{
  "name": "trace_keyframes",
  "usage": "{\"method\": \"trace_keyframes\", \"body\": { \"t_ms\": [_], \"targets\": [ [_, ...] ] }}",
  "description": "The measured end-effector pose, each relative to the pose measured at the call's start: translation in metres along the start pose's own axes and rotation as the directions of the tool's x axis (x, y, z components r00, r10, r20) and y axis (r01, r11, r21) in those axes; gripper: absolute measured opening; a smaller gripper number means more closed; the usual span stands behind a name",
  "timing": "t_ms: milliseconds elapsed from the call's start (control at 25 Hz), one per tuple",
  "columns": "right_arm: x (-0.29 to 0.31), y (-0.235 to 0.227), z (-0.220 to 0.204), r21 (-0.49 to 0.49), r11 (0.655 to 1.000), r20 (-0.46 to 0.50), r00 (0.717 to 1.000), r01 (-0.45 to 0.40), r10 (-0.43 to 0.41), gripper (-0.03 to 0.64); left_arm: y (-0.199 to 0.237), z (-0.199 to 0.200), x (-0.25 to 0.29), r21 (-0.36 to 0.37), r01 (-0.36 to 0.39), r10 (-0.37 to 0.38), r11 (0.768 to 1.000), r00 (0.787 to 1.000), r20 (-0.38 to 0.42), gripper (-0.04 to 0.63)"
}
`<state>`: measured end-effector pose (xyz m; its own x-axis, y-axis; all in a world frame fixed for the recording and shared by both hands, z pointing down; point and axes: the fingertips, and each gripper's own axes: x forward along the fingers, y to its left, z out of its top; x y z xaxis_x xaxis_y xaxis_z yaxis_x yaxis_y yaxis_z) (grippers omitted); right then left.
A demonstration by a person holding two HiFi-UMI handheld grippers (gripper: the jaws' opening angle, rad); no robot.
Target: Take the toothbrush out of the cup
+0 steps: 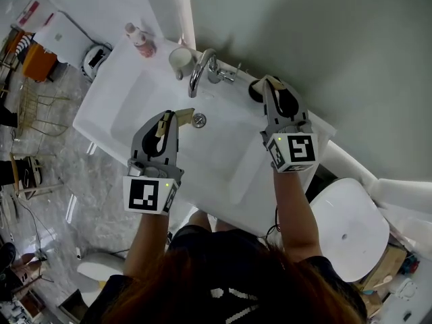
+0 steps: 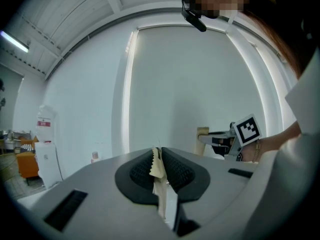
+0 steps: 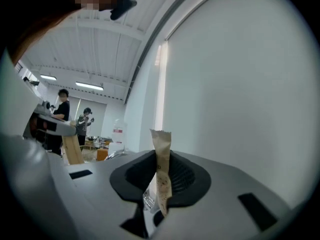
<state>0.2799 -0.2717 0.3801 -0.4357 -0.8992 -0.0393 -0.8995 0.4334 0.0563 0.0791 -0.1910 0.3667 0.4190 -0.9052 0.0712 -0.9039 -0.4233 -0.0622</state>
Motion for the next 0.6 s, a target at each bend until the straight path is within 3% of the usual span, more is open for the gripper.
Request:
{"method": "trace_keyframes", "body": {
  "t_ms": [280,600],
  "targets": [
    [-0.053,0.005,0.075,-0.031,0.999,0.098,0.995,0.024,-0.021,0.075,-0.01,0.025,-0.008,0.017,0.029,-0.03,0.999,0.999,0.043,0.034],
    [-0.117,0.012,0.093,-0.03,0.995,0.088,0.992,0.098,-0.095,0.075,-0.023,0.048,-0.03,0.023,0.054,-0.056,0.998,0.995,0.083,0.034]
  ]
}}
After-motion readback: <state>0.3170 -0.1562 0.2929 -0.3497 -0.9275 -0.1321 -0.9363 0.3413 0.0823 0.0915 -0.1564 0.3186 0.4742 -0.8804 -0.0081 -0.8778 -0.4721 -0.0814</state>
